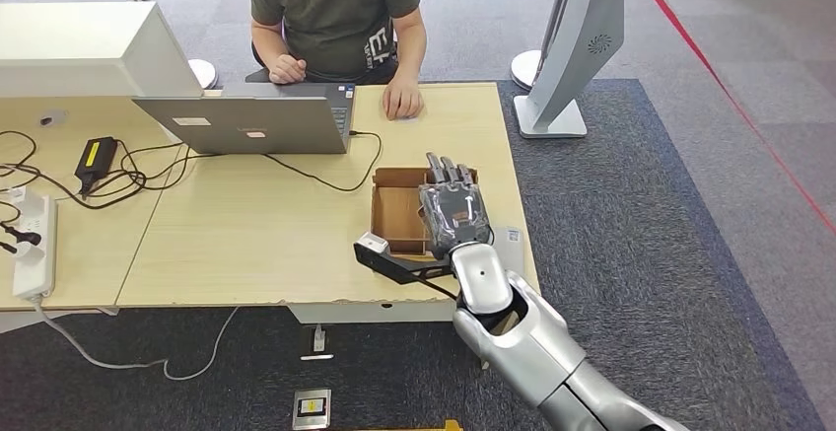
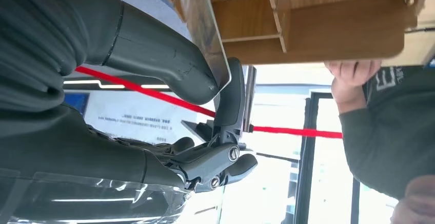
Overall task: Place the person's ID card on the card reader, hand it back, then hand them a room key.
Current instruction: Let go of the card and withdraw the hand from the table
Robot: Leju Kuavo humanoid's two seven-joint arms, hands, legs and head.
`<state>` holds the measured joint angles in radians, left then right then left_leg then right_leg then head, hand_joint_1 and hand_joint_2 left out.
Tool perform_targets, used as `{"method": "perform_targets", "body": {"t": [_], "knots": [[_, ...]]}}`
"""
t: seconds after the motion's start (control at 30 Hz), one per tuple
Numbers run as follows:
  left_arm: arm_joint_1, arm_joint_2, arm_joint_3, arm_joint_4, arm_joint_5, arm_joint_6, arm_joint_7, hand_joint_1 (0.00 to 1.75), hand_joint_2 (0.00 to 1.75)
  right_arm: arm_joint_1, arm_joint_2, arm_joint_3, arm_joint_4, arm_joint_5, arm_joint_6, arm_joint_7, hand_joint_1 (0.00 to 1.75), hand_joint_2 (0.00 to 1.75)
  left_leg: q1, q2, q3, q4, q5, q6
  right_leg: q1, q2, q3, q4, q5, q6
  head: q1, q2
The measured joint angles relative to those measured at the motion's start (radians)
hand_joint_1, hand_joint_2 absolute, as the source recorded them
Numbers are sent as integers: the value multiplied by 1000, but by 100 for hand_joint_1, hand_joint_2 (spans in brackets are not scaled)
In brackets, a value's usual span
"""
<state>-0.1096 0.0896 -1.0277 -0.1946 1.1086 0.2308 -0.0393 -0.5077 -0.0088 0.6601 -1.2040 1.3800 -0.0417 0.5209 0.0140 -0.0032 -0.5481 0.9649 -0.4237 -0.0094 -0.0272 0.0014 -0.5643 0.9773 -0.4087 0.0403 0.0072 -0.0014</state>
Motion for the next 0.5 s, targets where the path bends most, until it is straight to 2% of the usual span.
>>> {"method": "perform_targets", "body": {"t": [0.3,0.5], "knots": [[0,0,0,0,-13,0,4,0,0,-54,-19,12,-47,-20,7,-15,175,175,0,0,0,0,0,0,0,0,0,0,0,0,0,0],[-1,0,0,0,-14,2,6,0,0,-141,1,42,-32,-71,6,-42,175,175,0,0,-1,0,0,0,0,0,0,1,0,0,0,0]]}}
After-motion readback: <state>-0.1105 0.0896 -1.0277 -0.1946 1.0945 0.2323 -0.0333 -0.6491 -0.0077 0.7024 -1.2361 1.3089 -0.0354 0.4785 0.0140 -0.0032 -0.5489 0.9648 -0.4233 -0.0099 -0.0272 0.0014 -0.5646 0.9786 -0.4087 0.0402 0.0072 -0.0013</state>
